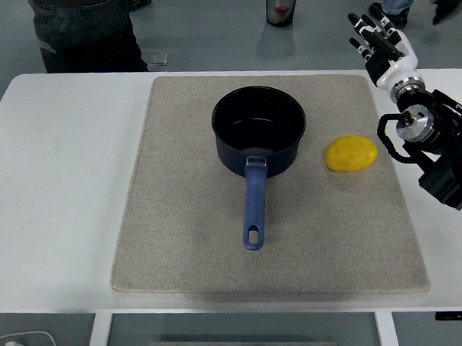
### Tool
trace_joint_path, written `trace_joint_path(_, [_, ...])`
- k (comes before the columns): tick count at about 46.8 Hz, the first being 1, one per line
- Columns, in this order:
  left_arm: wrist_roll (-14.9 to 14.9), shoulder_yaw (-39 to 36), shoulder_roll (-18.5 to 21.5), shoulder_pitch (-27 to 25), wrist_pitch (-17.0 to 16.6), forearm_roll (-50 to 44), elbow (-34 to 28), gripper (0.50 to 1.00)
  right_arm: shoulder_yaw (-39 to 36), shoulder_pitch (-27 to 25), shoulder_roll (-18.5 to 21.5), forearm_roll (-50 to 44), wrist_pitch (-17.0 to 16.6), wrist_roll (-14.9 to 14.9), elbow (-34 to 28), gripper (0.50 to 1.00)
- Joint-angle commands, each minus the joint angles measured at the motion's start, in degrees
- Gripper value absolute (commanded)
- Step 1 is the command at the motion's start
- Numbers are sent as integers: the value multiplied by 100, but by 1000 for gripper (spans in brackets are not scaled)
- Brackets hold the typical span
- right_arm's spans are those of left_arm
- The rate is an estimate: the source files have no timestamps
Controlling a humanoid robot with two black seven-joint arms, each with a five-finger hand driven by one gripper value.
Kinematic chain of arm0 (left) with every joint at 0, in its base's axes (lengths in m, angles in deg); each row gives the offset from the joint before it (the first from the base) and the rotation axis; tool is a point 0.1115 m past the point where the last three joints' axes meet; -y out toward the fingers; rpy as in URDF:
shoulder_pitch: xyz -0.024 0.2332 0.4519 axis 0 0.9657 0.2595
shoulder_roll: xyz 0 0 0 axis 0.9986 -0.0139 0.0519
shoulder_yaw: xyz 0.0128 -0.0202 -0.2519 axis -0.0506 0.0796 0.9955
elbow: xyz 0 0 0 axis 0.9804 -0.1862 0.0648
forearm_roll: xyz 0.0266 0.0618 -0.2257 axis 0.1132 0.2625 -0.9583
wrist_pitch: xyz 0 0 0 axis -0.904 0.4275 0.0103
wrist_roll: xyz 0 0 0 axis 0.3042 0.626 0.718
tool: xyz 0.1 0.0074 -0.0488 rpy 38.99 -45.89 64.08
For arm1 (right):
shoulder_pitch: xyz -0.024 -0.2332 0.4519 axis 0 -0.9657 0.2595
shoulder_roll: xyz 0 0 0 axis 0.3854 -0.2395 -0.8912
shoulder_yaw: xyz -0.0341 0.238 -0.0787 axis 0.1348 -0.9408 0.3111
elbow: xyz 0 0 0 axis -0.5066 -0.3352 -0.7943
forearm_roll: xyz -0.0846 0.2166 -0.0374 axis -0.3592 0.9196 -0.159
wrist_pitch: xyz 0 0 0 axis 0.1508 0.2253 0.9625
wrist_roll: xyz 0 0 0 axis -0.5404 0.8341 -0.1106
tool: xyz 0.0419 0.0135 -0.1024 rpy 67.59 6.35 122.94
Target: Put the potato in the blue pot
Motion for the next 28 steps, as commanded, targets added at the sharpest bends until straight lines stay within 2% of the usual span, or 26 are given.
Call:
trace_joint_path(1, [0,0,0,-1,8,9,-4,996,0,0,0,0,0,0,0,928])
trace_joint_path(11, [-18,0,0,-2,9,0,-22,996,35,52,-43,-17,-17,-18,0,928])
trace_joint_path(20, [-9,-9,0,-2,9,0,4,996,298,17,-114,-632,-35,-9,0,928])
trace_joint_path(28, [-9,0,0,-2,9,0,-4,996,439,0,-368,-993,-263,8,9,928])
